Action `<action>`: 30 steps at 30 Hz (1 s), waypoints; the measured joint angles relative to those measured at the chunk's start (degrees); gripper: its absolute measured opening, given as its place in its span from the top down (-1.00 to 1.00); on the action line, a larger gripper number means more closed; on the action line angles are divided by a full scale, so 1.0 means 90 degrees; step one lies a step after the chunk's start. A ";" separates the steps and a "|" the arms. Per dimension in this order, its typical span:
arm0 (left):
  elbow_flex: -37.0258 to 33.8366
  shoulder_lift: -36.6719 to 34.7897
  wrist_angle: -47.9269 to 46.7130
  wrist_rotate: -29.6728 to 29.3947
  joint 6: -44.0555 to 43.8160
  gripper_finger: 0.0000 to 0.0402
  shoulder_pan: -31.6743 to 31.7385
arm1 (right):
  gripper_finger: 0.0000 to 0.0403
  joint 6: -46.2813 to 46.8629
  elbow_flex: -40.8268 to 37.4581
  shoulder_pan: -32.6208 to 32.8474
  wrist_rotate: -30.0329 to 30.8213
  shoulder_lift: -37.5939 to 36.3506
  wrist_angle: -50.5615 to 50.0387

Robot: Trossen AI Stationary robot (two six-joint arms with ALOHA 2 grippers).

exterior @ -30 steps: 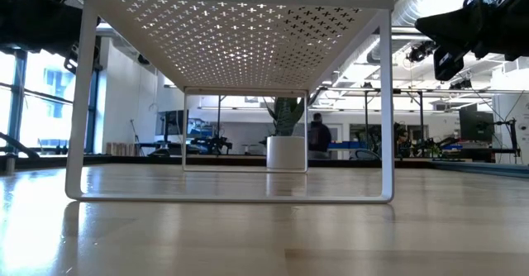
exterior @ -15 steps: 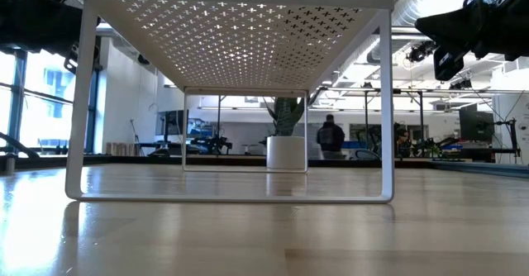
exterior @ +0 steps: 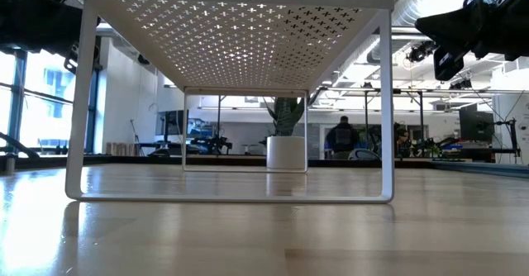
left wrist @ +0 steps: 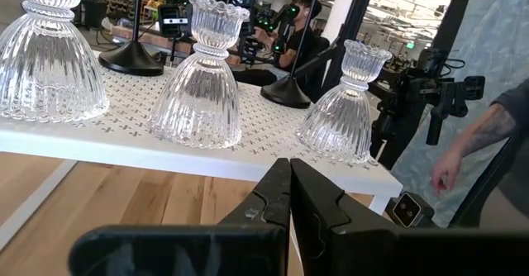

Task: Pick & Place candle stick holders
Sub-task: Return to Home Position

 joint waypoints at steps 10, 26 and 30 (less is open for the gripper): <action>0.0000 0.0000 0.0000 0.0000 0.0000 1.00 0.0000 | 1.00 0.0000 0.0001 0.0000 0.0000 -0.0002 0.0000; 0.0000 0.0000 0.0029 -0.0328 -0.0020 1.00 0.0002 | 1.00 0.0000 0.0002 0.0001 0.0000 0.0000 0.0002; 0.0000 0.0000 0.0029 -0.0328 -0.0022 1.00 0.0002 | 1.00 0.0000 0.0001 0.0000 0.0000 -0.0002 0.0000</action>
